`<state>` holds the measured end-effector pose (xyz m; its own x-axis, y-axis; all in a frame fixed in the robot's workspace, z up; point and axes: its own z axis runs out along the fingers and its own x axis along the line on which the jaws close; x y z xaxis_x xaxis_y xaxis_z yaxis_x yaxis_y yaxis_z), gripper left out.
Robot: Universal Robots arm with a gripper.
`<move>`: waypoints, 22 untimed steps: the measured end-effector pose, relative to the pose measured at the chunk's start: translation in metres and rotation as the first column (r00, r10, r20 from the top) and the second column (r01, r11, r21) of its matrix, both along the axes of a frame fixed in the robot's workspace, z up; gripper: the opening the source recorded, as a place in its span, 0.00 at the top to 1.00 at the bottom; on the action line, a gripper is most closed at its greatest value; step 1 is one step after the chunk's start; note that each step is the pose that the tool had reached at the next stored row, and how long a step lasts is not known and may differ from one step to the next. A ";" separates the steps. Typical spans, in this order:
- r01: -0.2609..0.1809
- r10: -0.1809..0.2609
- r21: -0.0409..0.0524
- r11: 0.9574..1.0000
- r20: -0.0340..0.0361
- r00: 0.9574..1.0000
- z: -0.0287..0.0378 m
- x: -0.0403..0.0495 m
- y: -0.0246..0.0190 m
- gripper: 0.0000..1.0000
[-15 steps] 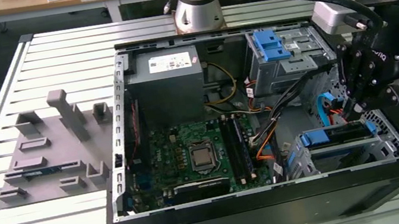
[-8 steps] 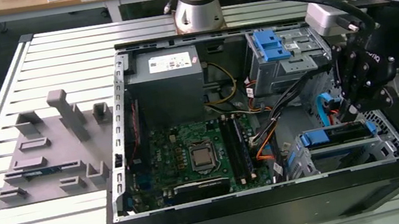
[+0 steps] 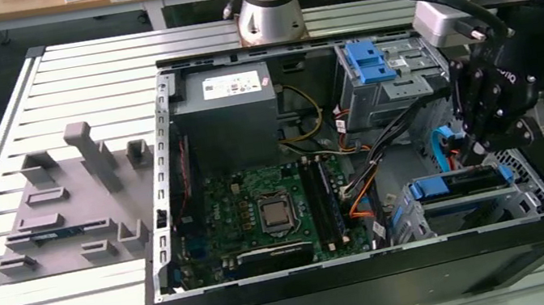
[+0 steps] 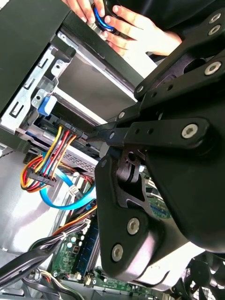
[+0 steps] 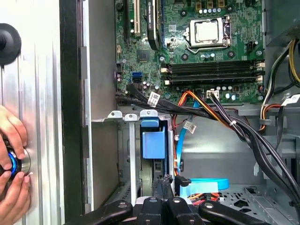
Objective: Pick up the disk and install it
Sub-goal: 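Insert the second disk wire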
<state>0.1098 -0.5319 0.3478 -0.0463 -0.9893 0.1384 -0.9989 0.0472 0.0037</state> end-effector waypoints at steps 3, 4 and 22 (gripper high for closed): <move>0.000 0.000 0.000 1.000 0.000 1.000 0.0048 -0.0014 0.0000 0.89; 0.000 0.000 0.000 1.000 0.000 1.000 0.0066 -0.0020 0.0000 0.89; 0.000 0.000 0.000 1.000 0.000 1.000 0.0326 -0.0117 0.0013 0.89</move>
